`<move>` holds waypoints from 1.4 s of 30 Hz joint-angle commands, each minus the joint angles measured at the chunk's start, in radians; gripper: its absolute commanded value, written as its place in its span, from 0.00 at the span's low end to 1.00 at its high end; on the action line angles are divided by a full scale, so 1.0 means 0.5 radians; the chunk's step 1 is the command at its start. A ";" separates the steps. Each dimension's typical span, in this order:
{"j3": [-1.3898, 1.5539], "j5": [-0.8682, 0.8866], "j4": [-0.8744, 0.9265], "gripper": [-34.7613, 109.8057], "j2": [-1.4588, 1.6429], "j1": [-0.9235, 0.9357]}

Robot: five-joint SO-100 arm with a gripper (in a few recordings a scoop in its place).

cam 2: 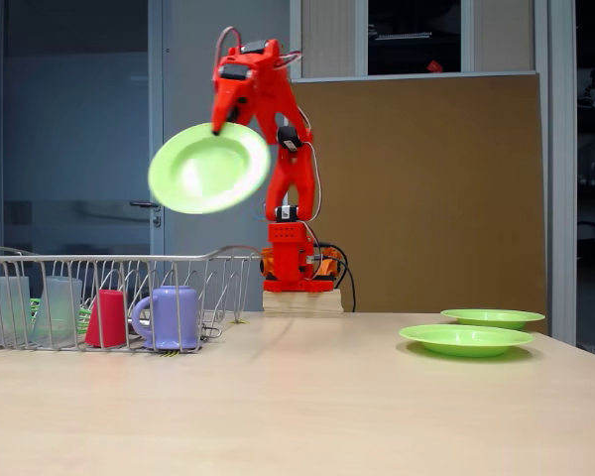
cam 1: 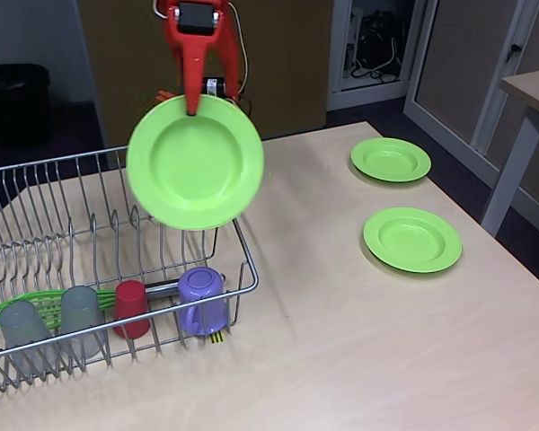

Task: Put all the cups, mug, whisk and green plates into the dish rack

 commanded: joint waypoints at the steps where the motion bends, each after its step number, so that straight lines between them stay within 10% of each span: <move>1: 0.138 0.206 -0.021 0.24 0.144 0.310; 42: 1.031 0.445 -0.426 0.24 0.350 0.881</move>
